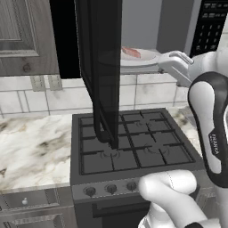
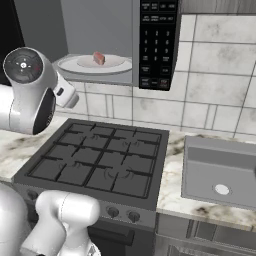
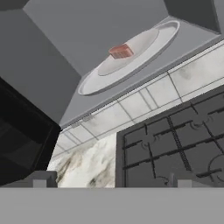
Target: Transport the steak from the fridge to the microwave and turn on the microwave.
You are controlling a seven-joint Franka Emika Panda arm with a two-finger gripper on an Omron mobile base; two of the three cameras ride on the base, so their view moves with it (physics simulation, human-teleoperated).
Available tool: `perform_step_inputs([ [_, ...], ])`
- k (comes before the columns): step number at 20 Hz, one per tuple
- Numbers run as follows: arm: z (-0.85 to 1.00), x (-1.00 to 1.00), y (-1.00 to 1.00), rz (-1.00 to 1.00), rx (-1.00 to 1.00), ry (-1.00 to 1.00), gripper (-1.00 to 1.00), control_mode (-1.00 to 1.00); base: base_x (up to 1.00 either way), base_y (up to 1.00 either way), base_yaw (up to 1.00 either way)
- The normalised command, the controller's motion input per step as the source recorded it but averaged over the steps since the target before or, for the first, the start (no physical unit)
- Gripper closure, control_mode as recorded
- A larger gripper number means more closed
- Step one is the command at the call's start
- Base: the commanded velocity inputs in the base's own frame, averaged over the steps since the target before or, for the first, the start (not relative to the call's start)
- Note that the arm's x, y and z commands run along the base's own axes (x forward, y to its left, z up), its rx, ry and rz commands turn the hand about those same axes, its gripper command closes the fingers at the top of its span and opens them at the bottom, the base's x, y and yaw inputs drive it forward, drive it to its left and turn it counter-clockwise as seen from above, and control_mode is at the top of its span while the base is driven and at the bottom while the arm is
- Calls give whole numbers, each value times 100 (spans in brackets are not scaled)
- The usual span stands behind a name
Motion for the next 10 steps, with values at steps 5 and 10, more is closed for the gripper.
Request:
perform_step_inputs([
  [5, 6, -59, 9, 11, 10, 20, -100, -100, 0, 0, 0],
  [10, 2, -60, 14, 12, 5, 17, -100, -100, 0, 0, 0],
])
